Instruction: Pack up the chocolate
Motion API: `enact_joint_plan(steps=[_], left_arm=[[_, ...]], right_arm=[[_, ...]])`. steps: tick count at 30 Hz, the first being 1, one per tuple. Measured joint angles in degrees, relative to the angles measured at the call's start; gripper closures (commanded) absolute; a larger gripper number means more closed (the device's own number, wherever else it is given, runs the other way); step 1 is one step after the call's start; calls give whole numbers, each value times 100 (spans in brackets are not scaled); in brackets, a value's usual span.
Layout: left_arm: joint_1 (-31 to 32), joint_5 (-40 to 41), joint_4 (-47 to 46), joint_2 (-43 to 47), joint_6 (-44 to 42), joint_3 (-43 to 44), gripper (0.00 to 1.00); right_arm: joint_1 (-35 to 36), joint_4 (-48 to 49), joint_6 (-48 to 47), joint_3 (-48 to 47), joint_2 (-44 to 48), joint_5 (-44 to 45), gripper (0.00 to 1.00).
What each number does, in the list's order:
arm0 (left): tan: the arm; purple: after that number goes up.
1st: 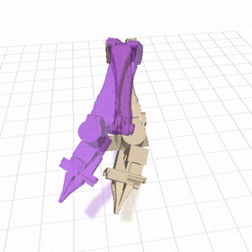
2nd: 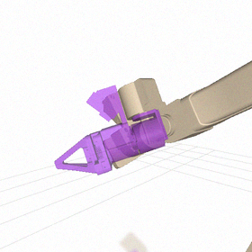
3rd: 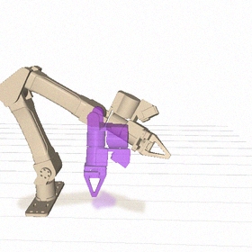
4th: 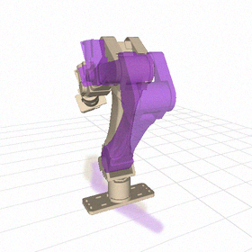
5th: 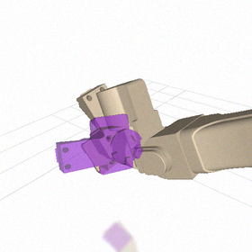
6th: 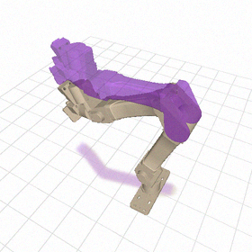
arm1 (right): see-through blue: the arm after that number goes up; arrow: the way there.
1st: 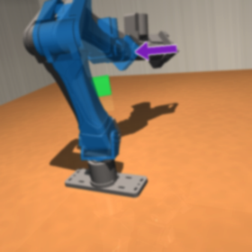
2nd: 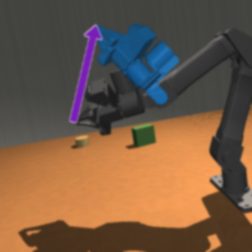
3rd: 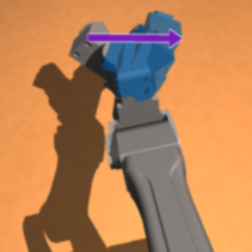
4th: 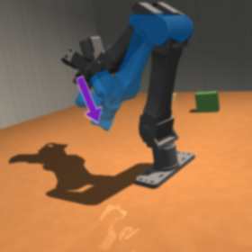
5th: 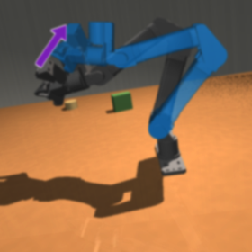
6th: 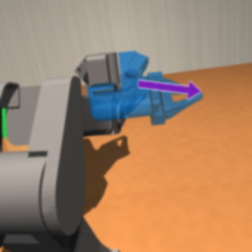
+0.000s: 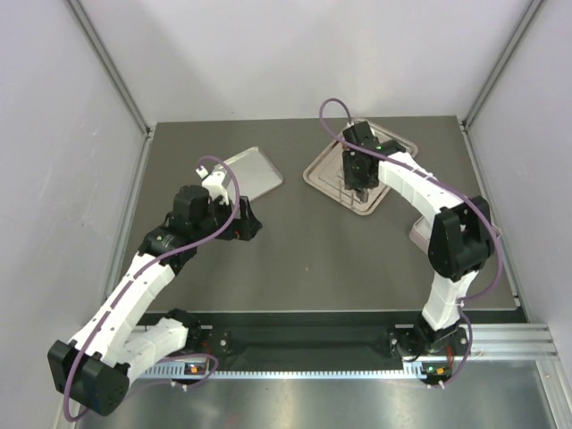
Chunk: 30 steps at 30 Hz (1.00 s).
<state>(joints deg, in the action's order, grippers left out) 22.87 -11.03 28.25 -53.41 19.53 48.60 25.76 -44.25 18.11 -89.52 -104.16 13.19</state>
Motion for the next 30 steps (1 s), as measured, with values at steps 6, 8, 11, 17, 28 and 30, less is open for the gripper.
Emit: enact_joint_plan(steps=[6, 8, 11, 17, 28, 30], left_arm=[[0, 48, 0, 0, -4, 0, 4], [0, 48, 0, -11, -4, 0, 4], [0, 59, 2, -24, -4, 0, 4], [0, 61, 4, -35, -4, 0, 4], [0, 59, 4, -37, -4, 0, 4], [0, 52, 4, -37, -4, 0, 4]], right_arm=[[68, 61, 17, -210, -420, 162, 59], [76, 59, 24, -212, -496, 195, 61], [81, 50, 55, -212, -540, 225, 67], [83, -2, 76, -223, -538, 238, 72], [-66, -452, 103, -323, 256, 229, 74], [-232, -507, 103, -264, 588, 214, 74]])
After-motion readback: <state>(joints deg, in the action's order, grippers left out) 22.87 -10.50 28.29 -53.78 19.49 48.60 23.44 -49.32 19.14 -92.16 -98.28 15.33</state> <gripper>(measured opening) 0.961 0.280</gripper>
